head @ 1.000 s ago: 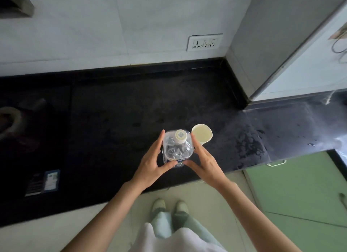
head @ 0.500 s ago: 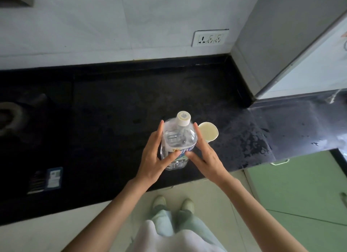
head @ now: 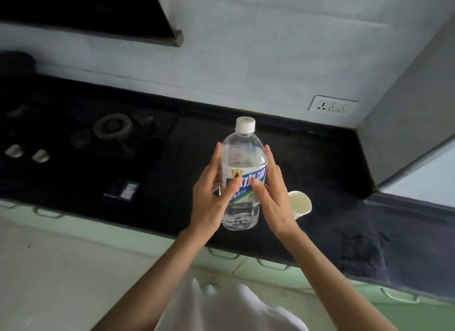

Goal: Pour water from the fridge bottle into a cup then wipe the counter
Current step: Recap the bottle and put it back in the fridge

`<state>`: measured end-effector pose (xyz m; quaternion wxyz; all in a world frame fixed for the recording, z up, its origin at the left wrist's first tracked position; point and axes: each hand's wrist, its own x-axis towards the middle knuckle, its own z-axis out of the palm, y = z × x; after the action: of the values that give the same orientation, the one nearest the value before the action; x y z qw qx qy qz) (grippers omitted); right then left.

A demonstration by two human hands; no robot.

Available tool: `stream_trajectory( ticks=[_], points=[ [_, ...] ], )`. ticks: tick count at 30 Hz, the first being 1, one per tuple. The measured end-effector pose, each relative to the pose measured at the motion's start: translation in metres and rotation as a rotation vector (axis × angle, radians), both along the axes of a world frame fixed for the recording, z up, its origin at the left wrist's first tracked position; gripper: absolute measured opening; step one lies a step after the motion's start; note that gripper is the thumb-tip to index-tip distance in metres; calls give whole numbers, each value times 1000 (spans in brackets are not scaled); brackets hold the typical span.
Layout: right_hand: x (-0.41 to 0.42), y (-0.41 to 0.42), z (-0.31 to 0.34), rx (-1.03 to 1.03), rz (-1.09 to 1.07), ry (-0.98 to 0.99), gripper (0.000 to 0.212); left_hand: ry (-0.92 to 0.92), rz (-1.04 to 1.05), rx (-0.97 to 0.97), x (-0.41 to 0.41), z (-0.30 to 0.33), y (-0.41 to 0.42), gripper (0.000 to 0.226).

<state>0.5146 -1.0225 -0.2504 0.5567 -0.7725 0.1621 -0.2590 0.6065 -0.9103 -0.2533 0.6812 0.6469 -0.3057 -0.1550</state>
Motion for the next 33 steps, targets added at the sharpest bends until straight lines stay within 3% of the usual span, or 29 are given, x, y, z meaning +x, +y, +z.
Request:
stream_trajectory(
  ticks=[5, 14, 25, 33],
  points=[
    [-9, 17, 2, 73, 224, -9, 55, 70, 251, -19, -42, 2, 28, 62],
    [-31, 99, -36, 110, 592, 153, 56, 199, 676, 35, -123, -27, 121, 64],
    [-32, 271, -58, 138, 1053, 261, 51, 378, 1182, -17, -184, -51, 276, 63],
    [-9, 422, -65, 49, 1266, 332, 52, 411, 1383, -57, -188, -53, 410, 70]
  ],
)
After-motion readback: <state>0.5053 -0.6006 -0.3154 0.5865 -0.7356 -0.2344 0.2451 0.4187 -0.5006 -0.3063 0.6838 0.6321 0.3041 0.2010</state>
